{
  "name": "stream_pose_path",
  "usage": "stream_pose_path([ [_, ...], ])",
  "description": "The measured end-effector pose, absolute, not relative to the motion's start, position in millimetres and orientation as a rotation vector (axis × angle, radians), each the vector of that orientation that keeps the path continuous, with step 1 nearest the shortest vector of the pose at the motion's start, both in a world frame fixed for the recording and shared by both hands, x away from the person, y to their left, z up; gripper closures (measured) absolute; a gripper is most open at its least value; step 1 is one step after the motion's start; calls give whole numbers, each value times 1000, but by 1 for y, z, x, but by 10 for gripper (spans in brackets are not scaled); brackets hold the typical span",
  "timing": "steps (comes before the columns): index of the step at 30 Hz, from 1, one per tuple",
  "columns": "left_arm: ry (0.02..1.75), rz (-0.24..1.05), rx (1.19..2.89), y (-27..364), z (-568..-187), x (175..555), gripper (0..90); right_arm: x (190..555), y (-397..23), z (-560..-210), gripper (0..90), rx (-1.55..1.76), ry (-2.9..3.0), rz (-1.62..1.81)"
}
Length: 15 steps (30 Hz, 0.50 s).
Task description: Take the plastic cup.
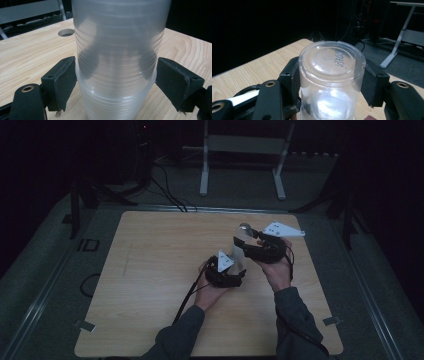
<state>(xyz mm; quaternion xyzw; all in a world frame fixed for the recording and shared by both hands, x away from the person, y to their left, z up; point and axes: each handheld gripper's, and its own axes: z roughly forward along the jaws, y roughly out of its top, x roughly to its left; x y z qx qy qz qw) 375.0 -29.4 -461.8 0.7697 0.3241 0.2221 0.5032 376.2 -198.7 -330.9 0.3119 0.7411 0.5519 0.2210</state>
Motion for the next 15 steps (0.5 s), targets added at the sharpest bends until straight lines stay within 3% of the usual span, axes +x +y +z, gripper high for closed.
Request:
stream_pose_path([
  [15, 775, 536, 1835, -20, -451, 366, 177, 367, -205, -314, 406, 833, 2008, 1567],
])
